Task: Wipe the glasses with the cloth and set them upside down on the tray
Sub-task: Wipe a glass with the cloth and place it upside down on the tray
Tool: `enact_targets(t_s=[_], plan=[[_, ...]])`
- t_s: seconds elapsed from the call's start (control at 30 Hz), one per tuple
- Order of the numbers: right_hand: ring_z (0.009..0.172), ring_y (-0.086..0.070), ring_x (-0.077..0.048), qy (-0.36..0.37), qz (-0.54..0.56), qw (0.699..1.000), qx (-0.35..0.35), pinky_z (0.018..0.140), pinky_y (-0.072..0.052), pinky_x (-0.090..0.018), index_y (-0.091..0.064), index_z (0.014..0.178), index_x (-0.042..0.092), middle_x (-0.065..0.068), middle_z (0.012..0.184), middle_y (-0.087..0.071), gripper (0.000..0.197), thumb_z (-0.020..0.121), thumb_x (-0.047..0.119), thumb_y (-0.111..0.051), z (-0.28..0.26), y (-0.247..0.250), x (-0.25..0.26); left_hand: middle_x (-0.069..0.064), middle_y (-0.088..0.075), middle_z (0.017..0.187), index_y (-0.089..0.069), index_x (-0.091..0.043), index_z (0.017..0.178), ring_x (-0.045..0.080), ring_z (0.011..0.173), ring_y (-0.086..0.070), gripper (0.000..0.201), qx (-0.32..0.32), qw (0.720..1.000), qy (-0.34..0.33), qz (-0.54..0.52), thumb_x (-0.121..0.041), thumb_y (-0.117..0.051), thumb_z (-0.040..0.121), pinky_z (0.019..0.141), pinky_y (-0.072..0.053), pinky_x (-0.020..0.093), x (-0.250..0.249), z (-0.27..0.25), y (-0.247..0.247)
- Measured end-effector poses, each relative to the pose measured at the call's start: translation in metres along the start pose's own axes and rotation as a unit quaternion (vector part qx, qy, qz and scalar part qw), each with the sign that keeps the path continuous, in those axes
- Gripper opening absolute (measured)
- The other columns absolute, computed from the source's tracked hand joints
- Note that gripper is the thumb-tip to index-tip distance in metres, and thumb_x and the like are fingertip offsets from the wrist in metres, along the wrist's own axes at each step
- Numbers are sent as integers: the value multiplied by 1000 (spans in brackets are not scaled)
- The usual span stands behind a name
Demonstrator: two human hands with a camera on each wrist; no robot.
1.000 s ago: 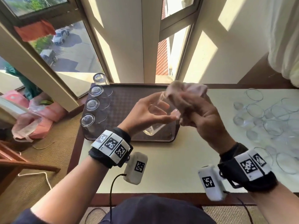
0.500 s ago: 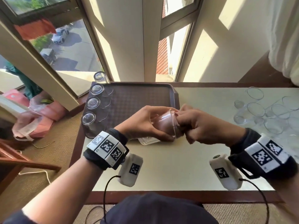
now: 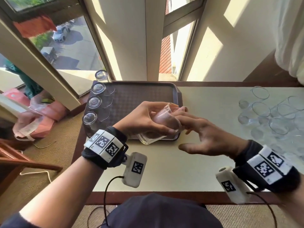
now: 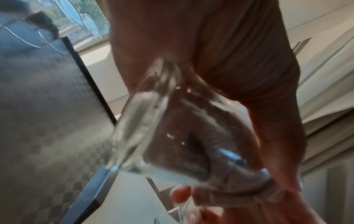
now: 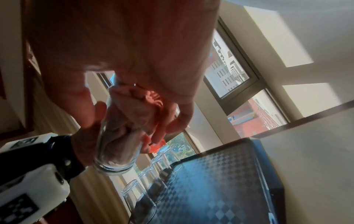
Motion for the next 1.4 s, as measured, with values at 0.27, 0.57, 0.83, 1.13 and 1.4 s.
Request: enact_targets(t_s=[0.27, 0.57, 0.83, 1.13, 1.4], plan=[[92, -57, 4, 25, -52, 995, -83, 79, -44, -12, -65, 114, 3, -3, 108, -68, 35, 79, 7, -70, 13, 9, -1, 12, -72, 110, -67, -9, 124, 26, 101, -67, 75, 29, 998, 50, -31, -42, -93, 61, 91, -53, 39, 13, 3, -4], [97, -63, -13, -44, 148, 987, -32, 83, -53, -26, -59, 123, 1, -7, 108, -64, 44, 85, 17, -74, 15, -10, -17, 21, -70, 116, -67, -15, 124, 36, 108, -68, 80, 51, 997, 55, -11, -51, -91, 56, 99, -52, 48, 3, 2, -7], [61, -52, -8, 9, 159, 953, -258, 57, -43, -23, -64, 94, -6, 8, 71, -62, 29, 81, 19, -73, 6, 27, -6, 15, -61, 131, -50, -13, 144, 27, 119, -60, 99, 60, 986, 45, -147, -49, -91, 61, 98, -50, 37, 15, -3, -7], [97, -60, 10, 25, -12, 980, -196, 78, -46, -5, -51, 128, 21, 16, 111, -58, 45, 88, 26, -70, 7, 42, 10, 5, -69, 94, -68, -6, 116, 18, 76, -67, 58, -34, 978, 1, -206, -27, -90, 66, 63, -57, 29, 2, -8, -1], [53, -40, -16, -117, 273, 939, -172, 44, -37, -26, -64, 117, 17, 13, 61, -61, 32, 87, 24, -56, 15, 32, -7, 8, -72, 109, -56, -1, 138, 19, 91, -69, 78, -193, 850, -278, 403, -22, -91, 72, 84, -54, 26, -69, -25, 9]])
Point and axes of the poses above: each hand's wrist, its own z-axis towards the middle knuckle, its own y-axis out of the back of the hand, x = y × z, the point moved 10 cm from there along z, towards the middle knuckle
